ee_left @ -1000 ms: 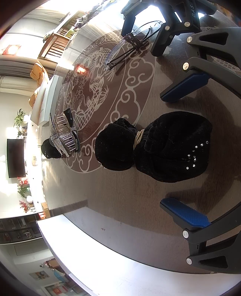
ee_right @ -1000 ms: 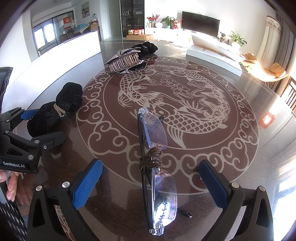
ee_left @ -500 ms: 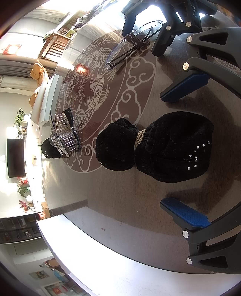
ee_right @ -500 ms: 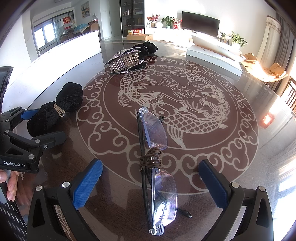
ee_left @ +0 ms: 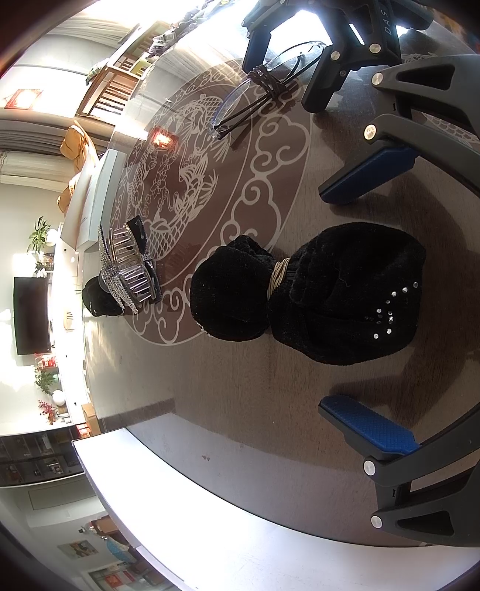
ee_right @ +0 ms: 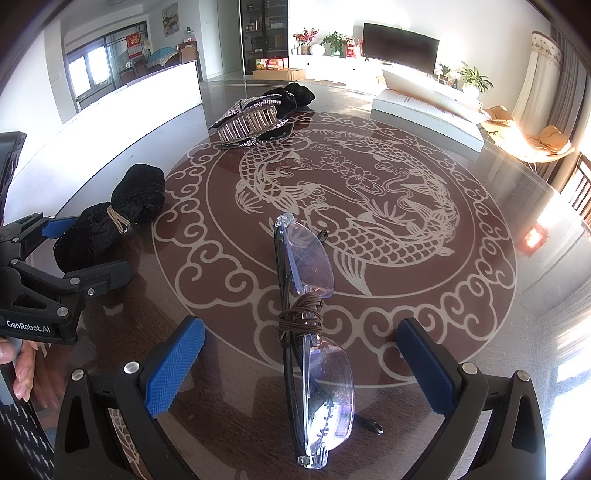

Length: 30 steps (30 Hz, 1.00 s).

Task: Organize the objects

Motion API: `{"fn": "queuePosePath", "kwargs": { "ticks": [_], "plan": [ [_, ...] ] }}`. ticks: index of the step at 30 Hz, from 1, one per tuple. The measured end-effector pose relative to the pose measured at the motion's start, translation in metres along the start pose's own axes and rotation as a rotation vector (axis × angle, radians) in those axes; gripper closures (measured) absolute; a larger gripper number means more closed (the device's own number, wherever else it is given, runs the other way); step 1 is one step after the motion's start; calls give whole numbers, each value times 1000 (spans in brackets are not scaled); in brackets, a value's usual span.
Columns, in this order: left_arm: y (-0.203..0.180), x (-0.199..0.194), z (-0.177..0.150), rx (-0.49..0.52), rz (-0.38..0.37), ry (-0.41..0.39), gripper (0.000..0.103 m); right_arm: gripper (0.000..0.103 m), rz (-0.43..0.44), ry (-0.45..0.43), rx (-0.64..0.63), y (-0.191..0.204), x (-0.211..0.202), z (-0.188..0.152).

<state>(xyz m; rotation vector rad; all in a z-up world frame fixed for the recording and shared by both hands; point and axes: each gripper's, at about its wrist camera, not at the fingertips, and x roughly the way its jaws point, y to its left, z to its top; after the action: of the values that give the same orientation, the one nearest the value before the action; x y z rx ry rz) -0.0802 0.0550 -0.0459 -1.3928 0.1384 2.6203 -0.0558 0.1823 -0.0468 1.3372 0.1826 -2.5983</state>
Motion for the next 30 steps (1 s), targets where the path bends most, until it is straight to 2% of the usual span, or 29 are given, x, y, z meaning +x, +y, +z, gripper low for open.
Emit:
{"fn": "queuePosePath", "kwargs": {
  "ticks": [30],
  "plan": [
    [1,-2,-2,1,-2,-1,0,0,0,0,0,0,0,0]
  ]
}}
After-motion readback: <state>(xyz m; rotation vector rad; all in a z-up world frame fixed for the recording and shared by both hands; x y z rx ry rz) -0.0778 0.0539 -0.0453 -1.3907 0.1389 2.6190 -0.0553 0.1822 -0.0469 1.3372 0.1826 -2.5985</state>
